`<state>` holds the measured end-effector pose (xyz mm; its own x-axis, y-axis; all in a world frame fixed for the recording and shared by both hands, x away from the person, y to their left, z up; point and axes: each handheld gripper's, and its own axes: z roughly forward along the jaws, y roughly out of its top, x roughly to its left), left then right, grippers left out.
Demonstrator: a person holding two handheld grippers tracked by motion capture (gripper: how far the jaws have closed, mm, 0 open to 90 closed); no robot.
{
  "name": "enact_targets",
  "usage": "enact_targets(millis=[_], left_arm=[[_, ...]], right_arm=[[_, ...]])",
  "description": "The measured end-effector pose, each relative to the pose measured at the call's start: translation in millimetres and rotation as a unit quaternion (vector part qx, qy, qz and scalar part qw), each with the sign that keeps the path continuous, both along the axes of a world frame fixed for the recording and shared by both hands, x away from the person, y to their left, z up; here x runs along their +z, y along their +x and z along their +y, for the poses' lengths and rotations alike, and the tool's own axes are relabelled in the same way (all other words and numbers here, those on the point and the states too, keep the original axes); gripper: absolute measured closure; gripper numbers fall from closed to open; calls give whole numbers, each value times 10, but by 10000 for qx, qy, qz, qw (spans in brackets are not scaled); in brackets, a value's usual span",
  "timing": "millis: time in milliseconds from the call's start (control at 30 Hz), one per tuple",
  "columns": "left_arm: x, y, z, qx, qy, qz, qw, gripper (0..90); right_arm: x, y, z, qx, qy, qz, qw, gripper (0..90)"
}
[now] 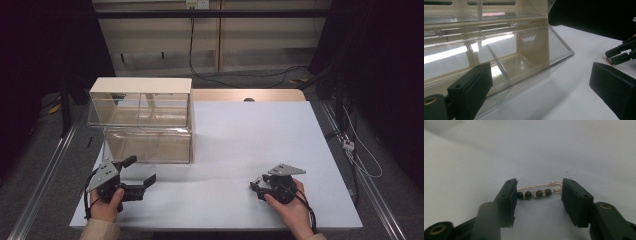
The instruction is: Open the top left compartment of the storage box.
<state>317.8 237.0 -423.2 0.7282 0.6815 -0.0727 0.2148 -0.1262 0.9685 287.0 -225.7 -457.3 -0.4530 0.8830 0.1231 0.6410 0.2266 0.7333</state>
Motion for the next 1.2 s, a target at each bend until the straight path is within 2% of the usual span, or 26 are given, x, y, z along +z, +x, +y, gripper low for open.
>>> enact_targets(millis=[67, 133, 200, 333, 367, 433, 467, 567, 633, 667, 700, 733, 800, 867, 900, 933, 967, 1033, 1200], left_arm=[[2, 0, 3, 8, 15, -20, 10000, 46], [2, -3, 1, 16, -11, -11, 10000, 45], [1, -5, 0, 19, -15, -4, 10000, 45], [1, -10, 7, 30, 2, 2, 10000, 45], [3, -13, 11, 31, 14, -5, 10000, 45], [2, -21, 21, 32, 21, -12, 10000, 46], [0, -23, 27, 27, 20, -11, 10000, 46], [-8, -24, 44, 39, -4, 14, 10000, 45], [-10, -24, 48, 55, -20, 25, 10000, 45], [-9, -25, 50, 60, -12, 21, 10000, 45], [-8, -27, 51, 55, -9, 16, 10000, 45], [-5, -29, 52, 53, 2, 11, 10000, 45], [-2, -35, 47, 60, 1, 6, 10000, 45], [-3, -38, 43, 57, -1, 13, 10000, 46], [-4, -37, 43, 44, 20, 9, 10000, 46], [-5, -39, 43, 38, 21, 15, 10000, 46], [-4, -41, 42, 35, 20, 16, 10000, 46], [0, -47, 47, 25, 28, -2, 10000, 45], [-3, -45, 47, 23, 15, 8, 10000, 46]], right_arm=[[0, 18, 71, 83, -121, -25, 9999, 470], [1, 28, 87, 65, -107, -19, 9999, 474], [-2, 59, 105, 88, 26, -3, 10000, 505], [6, 127, 171, 19, 0, 24, 10000, 473], [16, 145, 178, 106, -73, -7, 9999, 466], [46, 179, 132, 306, -52, -129, 9994, 414], [46, 179, 132, 306, -52, -129, 9994, 414], [63, 229, 49, 528, -129, -370, 9978, 335], [47, 285, 21, 676, -137, -350, 9970, 325], [32, 315, 20, 717, -192, -352, 9966, 343], [-2, 363, 45, 991, -285, -272, 9943, 482], [-2, 363, 45, 991, -285, -272, 9943, 482], [-21, 370, 90, 1102, -465, -246, 9925, 506], [-3, 372, 87, 1155, -456, -179, 9921, 595], [-5, 382, 69, 1232, -413, -182, 9914, 710], [-5, 382, 69, 1232, -413, -182, 9914, 710], [-2, 403, 48, 1305, -372, -148, 9906, 825], [-4, 415, 38, 1344, -347, -138, 9902, 851], [6, 460, 11, 1383, -222, 10, 9901, 853]])
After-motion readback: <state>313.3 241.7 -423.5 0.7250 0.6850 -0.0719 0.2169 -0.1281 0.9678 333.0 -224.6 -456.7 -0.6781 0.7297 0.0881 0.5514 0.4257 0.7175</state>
